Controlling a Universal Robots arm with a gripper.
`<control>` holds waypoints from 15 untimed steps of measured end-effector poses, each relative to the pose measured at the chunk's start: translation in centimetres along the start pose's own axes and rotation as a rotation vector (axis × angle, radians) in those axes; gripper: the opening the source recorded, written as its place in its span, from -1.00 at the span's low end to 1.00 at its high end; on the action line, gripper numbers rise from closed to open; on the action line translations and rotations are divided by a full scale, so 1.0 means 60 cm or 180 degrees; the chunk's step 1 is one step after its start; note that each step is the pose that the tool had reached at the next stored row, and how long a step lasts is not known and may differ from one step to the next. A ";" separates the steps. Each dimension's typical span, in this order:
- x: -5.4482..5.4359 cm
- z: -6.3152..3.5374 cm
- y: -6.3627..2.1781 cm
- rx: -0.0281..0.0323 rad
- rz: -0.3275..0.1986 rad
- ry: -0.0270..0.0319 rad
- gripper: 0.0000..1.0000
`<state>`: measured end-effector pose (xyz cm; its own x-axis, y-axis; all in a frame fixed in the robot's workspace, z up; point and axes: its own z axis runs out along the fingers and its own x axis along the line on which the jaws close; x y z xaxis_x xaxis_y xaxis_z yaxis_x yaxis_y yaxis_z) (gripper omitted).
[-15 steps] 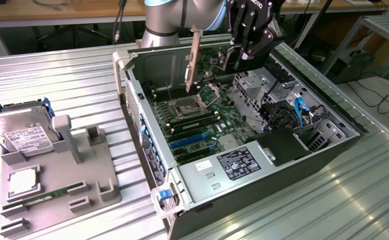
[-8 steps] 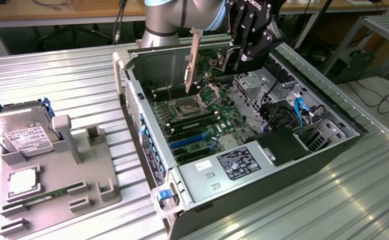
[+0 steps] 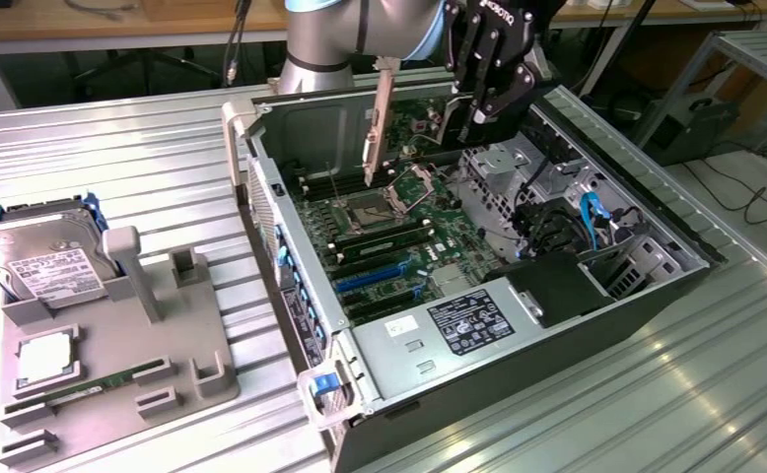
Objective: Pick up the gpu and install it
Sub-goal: 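Insert the gpu into the slot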
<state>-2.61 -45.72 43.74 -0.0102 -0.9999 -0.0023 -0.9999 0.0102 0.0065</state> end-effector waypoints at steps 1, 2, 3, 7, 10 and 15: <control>0.000 0.000 0.000 -0.0001 0.0000 0.0000 -0.45; 0.000 0.001 0.000 -0.0002 -0.0001 0.0000 -0.45; 0.000 0.002 0.000 -0.0003 -0.0001 0.0000 -0.45; 0.000 0.004 0.000 -0.0006 -0.0001 0.0000 -0.45; 0.000 0.006 0.000 -0.0006 -0.0001 0.0000 -0.45; 0.000 0.008 0.000 -0.0006 -0.0001 0.0000 -0.45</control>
<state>-2.60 -45.74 43.28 -0.0098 -0.9999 -0.0022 -0.9999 0.0098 0.0083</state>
